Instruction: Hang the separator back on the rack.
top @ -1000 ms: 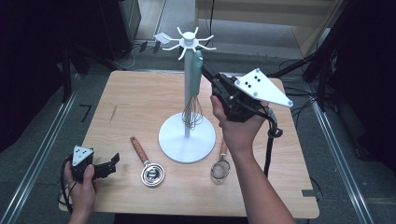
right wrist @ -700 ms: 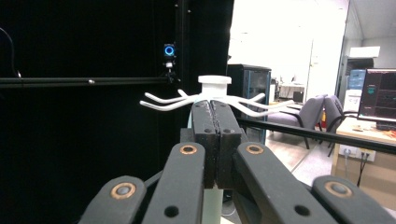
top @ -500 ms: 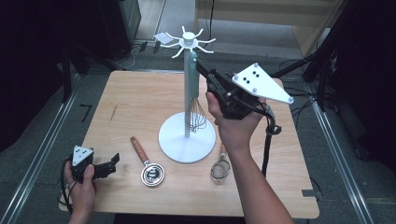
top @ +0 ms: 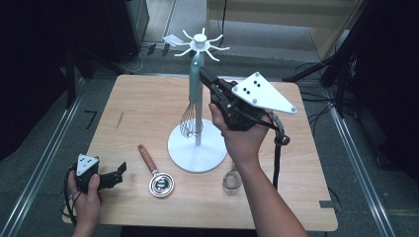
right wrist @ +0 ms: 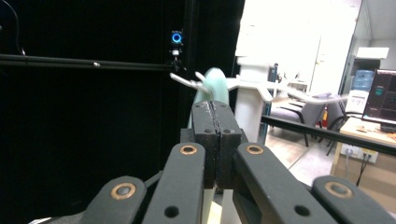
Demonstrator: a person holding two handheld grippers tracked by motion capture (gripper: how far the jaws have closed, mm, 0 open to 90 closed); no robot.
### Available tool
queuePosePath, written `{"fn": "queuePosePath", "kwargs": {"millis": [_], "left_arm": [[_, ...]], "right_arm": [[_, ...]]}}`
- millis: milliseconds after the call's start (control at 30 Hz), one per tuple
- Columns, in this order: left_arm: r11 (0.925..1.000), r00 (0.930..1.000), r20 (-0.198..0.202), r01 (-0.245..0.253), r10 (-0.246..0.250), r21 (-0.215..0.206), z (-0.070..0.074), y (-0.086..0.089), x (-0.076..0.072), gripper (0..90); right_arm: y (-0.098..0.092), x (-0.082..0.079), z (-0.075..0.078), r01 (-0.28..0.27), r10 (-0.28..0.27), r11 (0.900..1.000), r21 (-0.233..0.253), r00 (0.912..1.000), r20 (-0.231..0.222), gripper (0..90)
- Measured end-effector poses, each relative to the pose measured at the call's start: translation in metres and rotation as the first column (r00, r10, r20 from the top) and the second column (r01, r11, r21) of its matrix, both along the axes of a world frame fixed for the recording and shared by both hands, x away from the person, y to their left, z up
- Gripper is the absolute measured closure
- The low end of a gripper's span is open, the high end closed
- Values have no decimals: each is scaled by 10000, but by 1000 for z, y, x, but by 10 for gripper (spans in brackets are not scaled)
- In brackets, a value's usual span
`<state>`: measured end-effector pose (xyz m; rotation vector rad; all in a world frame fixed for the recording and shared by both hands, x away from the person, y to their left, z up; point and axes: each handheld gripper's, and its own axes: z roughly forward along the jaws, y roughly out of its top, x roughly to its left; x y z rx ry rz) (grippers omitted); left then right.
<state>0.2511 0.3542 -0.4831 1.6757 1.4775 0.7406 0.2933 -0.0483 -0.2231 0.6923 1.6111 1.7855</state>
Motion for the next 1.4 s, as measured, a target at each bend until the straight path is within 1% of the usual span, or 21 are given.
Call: {"fn": "queuePosePath", "kwargs": {"millis": [100, 200, 367, 500, 533, 567, 600, 667, 767, 833, 1167, 1300, 1400], "left_arm": [[10000, 10000, -5, -3, 3, 16, 0, 0, 0, 0], [10000, 10000, -18, 5, -5, 41, 0, 0, 0, 0], [10000, 10000, 5, -18, 18, 34, 0, 0, 0, 0], [10000, 10000, 8, -16, 16, 34, 0, 0, 0, 0], [10000, 10000, -2, -21, 21, 44, 0, -1, 0, 0], [10000, 10000, 0, -10, 10, 59, 0, 0, 0, 0], [10000, 10000, -3, -7, 7, 45, 0, 0, 0, 0], [10000, 10000, -1, -16, 16, 51, 0, -1, 0, 0], [10000, 10000, 0, -10, 10, 50, 0, -1, 0, 0], [10000, 10000, 0, -12, 12, 51, 0, -1, 0, 0], [10000, 10000, -3, -15, 15, 59, 0, -1, 0, 0], [10000, 10000, -4, -6, 6, 75, 0, -1, 0, 0], [10000, 10000, -11, 4, -4, 86, 0, -1, 0, 0]], "right_arm": [[-5, 0, -7, 122, -123, 9999, -76, 9998, -180, 900], [-11, 1, -14, 364, -368, 9992, -193, 9990, -241, 900], [-19, 3, -28, 675, -691, 9972, -329, 9964, -495, 900], [-23, 4, -39, 767, -797, 9962, -409, 9939, -757, 900], [-25, 4, -42, 812, -845, 9956, -467, 9936, -753, 900], [-26, 4, -45, 832, -869, 9955, -443, 9923, -882, 900], [-27, 4, -48, 865, -906, 9950, -491, 9918, -896, 900], [-29, 4, -53, 899, -948, 9947, -498, 9898, -1067, 900], [-32, 4, -62, 952, -1013, 9939, -559, 9878, -1183, 900], [-34, 3, -68, 1071, -1140, 9924, -602, 9853, -1271, 900], [-47, 2, -97, 1287, -1416, 9884, -808, 9729, -1826, 900], [-53, 2, -111, 1402, -1548, 9866, -840, 9663, -2055, 900], [-57, 1, -124, 1455, -1621, 9856, -861, 9580, -2365, 900]]}}
